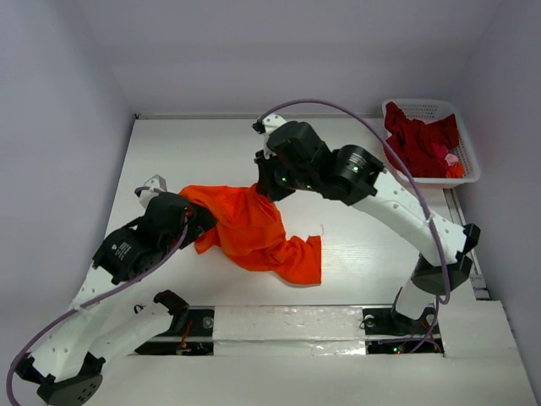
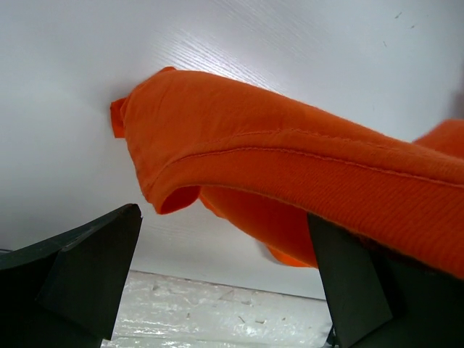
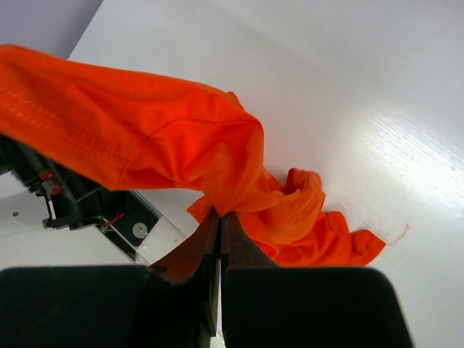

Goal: Fold and stack the t-shirts
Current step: Move the tshirt to the center of the board

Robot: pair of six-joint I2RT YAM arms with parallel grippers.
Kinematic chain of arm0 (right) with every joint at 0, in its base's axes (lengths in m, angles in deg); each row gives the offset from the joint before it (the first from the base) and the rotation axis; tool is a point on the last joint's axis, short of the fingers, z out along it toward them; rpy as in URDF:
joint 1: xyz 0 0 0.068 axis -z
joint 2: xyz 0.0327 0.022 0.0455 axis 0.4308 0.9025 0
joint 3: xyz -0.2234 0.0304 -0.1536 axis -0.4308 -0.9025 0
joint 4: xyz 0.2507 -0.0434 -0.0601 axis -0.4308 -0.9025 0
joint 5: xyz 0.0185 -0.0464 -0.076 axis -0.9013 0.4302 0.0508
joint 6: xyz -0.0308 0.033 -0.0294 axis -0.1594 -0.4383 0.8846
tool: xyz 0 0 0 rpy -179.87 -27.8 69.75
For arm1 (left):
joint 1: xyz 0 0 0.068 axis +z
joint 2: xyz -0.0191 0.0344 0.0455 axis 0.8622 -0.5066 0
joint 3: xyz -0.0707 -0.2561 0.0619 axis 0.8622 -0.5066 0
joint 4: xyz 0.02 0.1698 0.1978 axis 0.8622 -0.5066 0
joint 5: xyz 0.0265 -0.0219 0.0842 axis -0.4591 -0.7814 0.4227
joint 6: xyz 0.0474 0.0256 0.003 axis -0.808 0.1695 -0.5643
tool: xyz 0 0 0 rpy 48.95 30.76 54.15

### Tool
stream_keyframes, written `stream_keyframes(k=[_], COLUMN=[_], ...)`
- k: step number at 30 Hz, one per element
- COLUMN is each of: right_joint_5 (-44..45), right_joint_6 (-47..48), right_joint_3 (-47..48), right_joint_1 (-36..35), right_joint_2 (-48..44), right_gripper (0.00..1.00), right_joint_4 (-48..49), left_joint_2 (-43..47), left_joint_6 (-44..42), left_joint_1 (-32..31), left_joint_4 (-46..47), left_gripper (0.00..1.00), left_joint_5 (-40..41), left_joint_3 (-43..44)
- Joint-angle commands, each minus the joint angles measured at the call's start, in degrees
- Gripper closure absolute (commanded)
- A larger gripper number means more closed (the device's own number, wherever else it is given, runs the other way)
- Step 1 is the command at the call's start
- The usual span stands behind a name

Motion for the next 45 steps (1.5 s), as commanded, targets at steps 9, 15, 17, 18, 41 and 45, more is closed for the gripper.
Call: stream_keyframes(k=[9, 15, 17, 18, 41, 45], right_joint_5=[-5.0, -3.4, -2.9, -2.9, -5.1, -7.5], right_joint_6=[-2.0, -2.1, -2.1, -1.9, -5.9, -5.0], right_joint_3=[-2.4, -0.1, -0.5, -0.9, 4.1, 5.1], right_joint_1=[0.0, 0.0, 0.0, 0.0, 4.2, 6.5], right_joint_2=[5.5, 6.3, 6.5, 7.0, 20.1, 23.1], right_gripper=[1.0, 1.0, 1.0, 1.0, 1.0, 1.0], right_joint_4=[7.7, 6.7, 6.9, 7.3, 4.8, 5.6], left_joint_2=[5.9, 2.8, 0.2, -0.6, 6.3, 2.0], left_joint_6=[-3.2, -5.6, -7.6, -9.5, 2.9, -0.8], left_joint_1=[0.1, 0.1, 0.1, 0.1, 0.1, 0.1], left_joint_4=[-2.7, -3.2, -3.1, -2.8, -8.1, -8.4], left_gripper=[0.01, 0.01, 0.01, 0.01, 0.01, 0.01], left_joint_5=[-4.0, -3.5, -5.1, -6.3, -6.3, -7.9], left_joint_3=[-2.2, 4.4, 6.3, 7.2, -2.8, 1.3])
